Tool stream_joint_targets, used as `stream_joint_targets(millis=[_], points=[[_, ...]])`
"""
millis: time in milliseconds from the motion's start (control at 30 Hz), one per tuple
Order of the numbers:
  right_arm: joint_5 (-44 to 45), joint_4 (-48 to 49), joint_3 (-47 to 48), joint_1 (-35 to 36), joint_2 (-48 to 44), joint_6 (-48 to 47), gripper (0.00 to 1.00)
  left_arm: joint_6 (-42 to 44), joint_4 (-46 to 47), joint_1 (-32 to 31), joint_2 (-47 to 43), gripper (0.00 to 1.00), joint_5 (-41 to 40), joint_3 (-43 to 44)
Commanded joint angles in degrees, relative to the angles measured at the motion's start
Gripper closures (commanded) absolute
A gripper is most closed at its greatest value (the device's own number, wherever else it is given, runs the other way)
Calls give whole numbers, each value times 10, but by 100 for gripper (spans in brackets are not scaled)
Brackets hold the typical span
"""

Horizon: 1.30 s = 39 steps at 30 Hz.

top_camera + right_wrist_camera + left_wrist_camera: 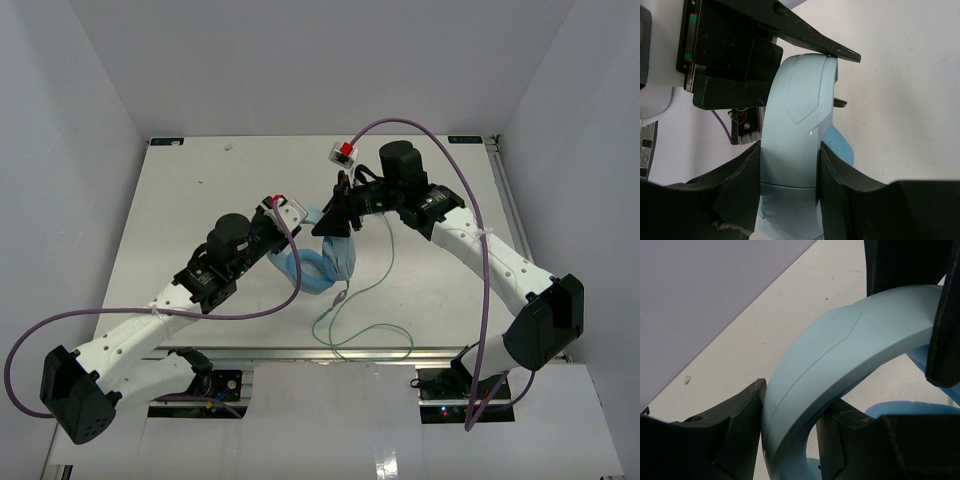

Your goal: Wrap the headphones

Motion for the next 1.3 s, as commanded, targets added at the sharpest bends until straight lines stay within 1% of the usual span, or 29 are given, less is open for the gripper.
stream_joint_targets(millis=[0, 100, 233, 267, 300, 333, 400, 433, 467, 533, 567, 600, 667, 733, 867, 967, 1000, 1067, 1267], points=[[-17, 39, 1, 3, -3, 11, 92, -4, -5, -2, -19, 48, -16, 3], [-11, 39, 0, 3, 2, 11, 92, -9, -10, -2, -19, 49, -18, 7], [-10, 40, 1, 3, 5, 14, 92, -10, -20, -3, -1, 76, -16, 16], [-8, 39, 3, 3, 6, 17, 92, -10, -36, -4, 7, 89, -16, 22], [-7, 39, 5, 3, 8, 20, 92, -11, -48, -4, 14, 96, -18, 28], [-7, 39, 7, 3, 9, 23, 92, -13, -57, -5, 21, 100, -21, 34], [-5, 39, 14, 3, 13, 30, 88, -25, -67, -7, 26, 100, -22, 42], [-1, 39, 18, 3, 14, 32, 83, -31, -69, -8, 27, 100, -23, 45], [6, 39, 21, 3, 13, 33, 74, -43, -71, -8, 26, 100, -25, 48], [28, 38, 25, 2, 10, 37, 50, -80, -74, -8, 23, 100, -34, 56], [49, 35, 25, 2, 4, 34, 43, -104, -80, -8, 21, 100, -47, 60], [50, 33, 27, 2, -1, 30, 37, -116, -80, -8, 20, 100, -51, 66], [92, 32, 28, -3, -20, 24, 20, -142, -106, -8, 21, 100, -52, 89], [146, 28, 26, -5, -37, 14, 8, -176, -130, -8, 24, 100, -52, 101], [297, 27, 1, -12, -96, -5, 3, -250, -193, -8, 51, 100, -76, 141], [392, 39, -33, -14, -138, -8, 2, -294, -254, -8, 83, 100, -111, 178], [409, 49, -44, -15, -155, -11, 2, -314, -268, -8, 99, 100, -120, 186], [428, 66, -61, -15, -174, -15, 3, -347, -286, -8, 122, 100, -132, 197], [394, 74, -123, -15, -254, -48, 8, -418, -308, 0, 142, 100, -177, 208]])
